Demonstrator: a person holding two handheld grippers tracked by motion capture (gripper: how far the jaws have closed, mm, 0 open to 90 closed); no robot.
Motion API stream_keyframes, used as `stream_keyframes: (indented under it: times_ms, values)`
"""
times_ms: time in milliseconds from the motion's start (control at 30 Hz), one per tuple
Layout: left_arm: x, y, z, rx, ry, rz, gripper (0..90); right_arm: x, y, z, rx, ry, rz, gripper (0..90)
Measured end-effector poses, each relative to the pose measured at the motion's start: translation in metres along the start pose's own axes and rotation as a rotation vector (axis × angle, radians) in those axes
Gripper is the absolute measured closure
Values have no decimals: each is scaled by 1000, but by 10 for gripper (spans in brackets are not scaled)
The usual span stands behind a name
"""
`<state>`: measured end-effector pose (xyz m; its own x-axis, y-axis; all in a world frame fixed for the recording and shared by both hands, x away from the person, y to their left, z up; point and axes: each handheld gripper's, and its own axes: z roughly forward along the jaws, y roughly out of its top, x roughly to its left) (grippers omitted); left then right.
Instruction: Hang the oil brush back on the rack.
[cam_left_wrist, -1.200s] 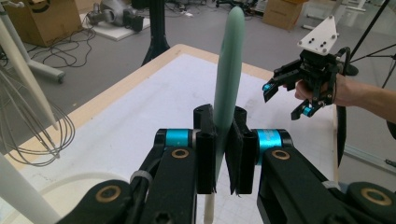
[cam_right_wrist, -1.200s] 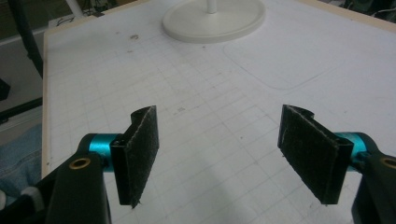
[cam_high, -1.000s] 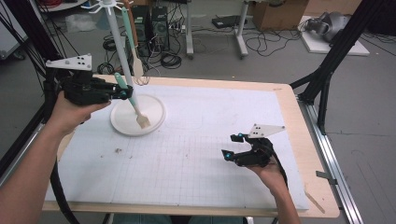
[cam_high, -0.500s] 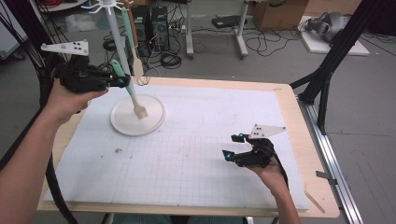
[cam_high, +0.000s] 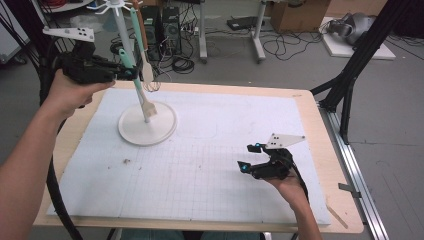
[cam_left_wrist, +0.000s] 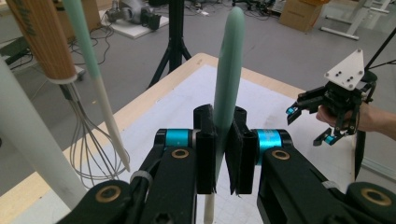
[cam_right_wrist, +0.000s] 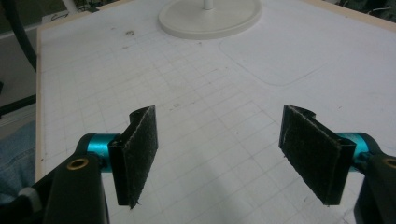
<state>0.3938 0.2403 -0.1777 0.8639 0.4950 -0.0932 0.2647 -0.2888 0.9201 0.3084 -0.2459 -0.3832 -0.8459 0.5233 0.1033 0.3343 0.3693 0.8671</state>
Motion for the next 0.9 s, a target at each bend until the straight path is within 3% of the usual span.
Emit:
stream_keyframes:
  times_ms: [900]
  values:
    - [21, 38, -3, 0, 32, -20, 827, -3, -1, -1, 0, 3, 8, 264]
